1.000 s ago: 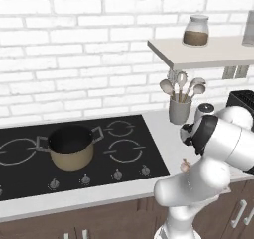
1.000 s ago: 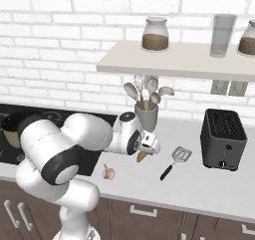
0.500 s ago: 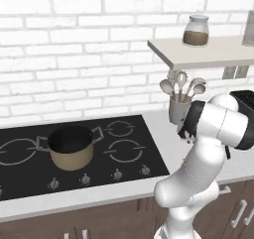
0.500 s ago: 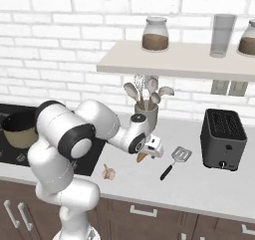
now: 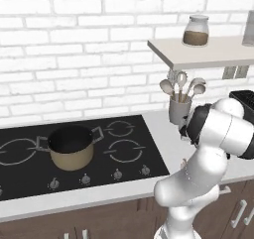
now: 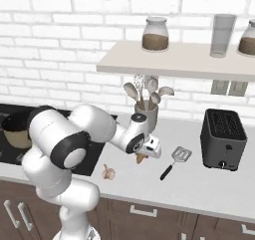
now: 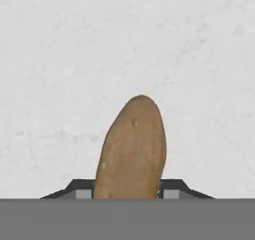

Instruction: Put the garlic and sweet potato in the pot. Retrieve the spatula and lightly stir the vegetables in the pot.

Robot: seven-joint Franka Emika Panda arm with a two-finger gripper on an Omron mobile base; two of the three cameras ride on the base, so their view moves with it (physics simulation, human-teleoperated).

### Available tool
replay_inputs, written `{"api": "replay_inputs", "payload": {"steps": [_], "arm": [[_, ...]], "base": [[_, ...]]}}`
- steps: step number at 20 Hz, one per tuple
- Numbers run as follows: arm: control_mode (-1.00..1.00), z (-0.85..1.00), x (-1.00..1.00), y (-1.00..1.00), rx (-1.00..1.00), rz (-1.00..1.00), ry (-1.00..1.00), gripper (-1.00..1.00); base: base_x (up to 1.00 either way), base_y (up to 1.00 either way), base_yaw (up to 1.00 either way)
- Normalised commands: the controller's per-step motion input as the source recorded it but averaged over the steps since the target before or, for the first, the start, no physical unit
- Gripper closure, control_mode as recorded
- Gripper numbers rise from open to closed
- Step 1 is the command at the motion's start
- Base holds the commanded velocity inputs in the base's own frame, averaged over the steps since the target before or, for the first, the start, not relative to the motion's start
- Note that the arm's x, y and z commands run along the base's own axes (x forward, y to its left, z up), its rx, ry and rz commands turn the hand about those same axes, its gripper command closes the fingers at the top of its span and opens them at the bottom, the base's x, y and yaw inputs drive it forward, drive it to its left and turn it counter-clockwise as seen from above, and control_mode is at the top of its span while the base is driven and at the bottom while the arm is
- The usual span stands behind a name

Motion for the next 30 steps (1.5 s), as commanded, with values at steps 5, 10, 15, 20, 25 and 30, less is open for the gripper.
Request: {"api": "replay_inputs", "payload": {"steps": [5, 10, 15, 20, 25, 30], "arm": [[-1.00, 0.82, -0.46, 0.69, -0.02, 0.00, -0.18, 1.00], [-1.00, 1.00, -0.57, 0.84, -0.04, 0.01, -0.14, 1.00], [-1.00, 1.00, -0.38, 1.00, -0.02, 0.09, 0.00, 1.00], [-1.00, 1.00, -0.32, 1.00, 0.00, 0.12, 0.00, 1.00], [-1.00, 1.00, -0.28, 1.00, 0.00, 0.15, 0.00, 1.00], [-1.00, 1.00, -0.25, 1.00, 0.00, 0.17, 0.00, 1.00]], "base": [[0.00, 0.00, 0.00], [0.00, 0.00, 0.00], [0.00, 0.00, 0.00], [0.00, 0.00, 0.00], [0.00, 0.00, 0.00], [0.00, 0.00, 0.00]]}}
